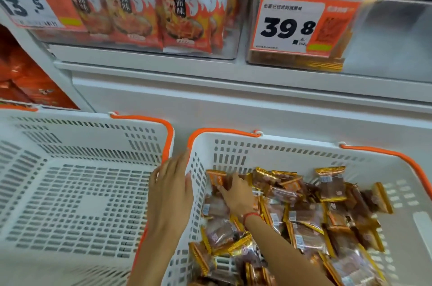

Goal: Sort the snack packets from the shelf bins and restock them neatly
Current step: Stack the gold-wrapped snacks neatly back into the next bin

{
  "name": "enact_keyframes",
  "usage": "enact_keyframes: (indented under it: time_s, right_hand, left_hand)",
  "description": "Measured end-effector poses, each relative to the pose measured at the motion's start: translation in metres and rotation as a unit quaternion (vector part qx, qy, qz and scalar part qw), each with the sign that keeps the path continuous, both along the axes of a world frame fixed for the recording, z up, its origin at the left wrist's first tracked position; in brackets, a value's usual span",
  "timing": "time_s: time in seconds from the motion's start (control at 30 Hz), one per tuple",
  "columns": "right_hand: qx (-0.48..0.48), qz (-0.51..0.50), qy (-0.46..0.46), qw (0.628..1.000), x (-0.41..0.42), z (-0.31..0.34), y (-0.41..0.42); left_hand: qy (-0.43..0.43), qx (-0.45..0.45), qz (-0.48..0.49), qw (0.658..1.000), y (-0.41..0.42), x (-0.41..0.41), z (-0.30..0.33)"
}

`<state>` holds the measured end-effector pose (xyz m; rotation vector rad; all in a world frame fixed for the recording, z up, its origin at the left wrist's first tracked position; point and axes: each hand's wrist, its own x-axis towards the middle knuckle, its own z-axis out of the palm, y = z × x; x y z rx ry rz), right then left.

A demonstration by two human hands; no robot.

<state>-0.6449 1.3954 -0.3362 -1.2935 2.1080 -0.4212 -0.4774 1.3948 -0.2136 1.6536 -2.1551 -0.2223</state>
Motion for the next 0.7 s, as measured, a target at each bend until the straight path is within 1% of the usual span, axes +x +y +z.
enact_keyframes:
  time_s: [0.07, 0.13, 0.2, 0.27, 0.33, 0.4, 0.43, 0.5, 0.53, 0.6, 0.67, 0.7]
  right_hand:
    - [-0.007, 0.029, -0.027, 0.999, -0.002, 0.008, 0.010]
    - [-0.043, 0.043, -0.041, 0.997, -0.008, 0.020, 0.023]
    - [-0.089, 0.033, -0.065, 0.993, -0.017, 0.038, 0.033]
    - [-0.099, 0.029, -0.115, 0.988, -0.027, 0.059, 0.041]
    - [-0.082, 0.041, -0.185, 0.978, -0.037, 0.083, 0.052]
    - [-0.068, 0.069, -0.231, 0.968, -0.049, 0.100, 0.071]
    - [-0.074, 0.080, -0.248, 0.963, -0.054, 0.113, 0.081]
    - [-0.086, 0.089, -0.270, 0.955, -0.068, 0.132, 0.098]
    - [-0.093, 0.090, -0.283, 0.950, -0.076, 0.141, 0.106]
    - [-0.101, 0.097, -0.294, 0.946, -0.090, 0.155, 0.116]
    - [-0.096, 0.099, -0.287, 0.948, -0.102, 0.161, 0.119]
    - [-0.092, 0.096, -0.283, 0.950, -0.107, 0.162, 0.120]
  left_hand:
    - [0.005, -0.009, -0.005, 1.000, 0.000, 0.001, -0.001]
    - [0.018, -0.018, -0.001, 1.000, 0.000, 0.002, -0.002]
    - [0.043, -0.030, 0.014, 0.999, 0.001, 0.002, -0.002]
    - [0.050, -0.050, 0.021, 0.997, 0.002, 0.004, 0.001]
    - [0.038, -0.088, -0.013, 0.995, 0.003, 0.004, 0.005]
    - [0.028, -0.110, -0.061, 0.992, 0.008, -0.001, 0.010]
    - [0.032, -0.092, -0.079, 0.992, 0.014, -0.008, 0.016]
    - [0.078, 0.018, -0.103, 0.992, 0.034, -0.032, 0.033]
    - [0.103, 0.089, -0.118, 0.984, 0.045, -0.045, 0.041]
    - [0.110, 0.207, -0.165, 0.958, 0.064, -0.070, 0.055]
    - [0.124, 0.277, -0.194, 0.933, 0.074, -0.085, 0.057]
    - [0.145, 0.301, -0.194, 0.922, 0.076, -0.088, 0.055]
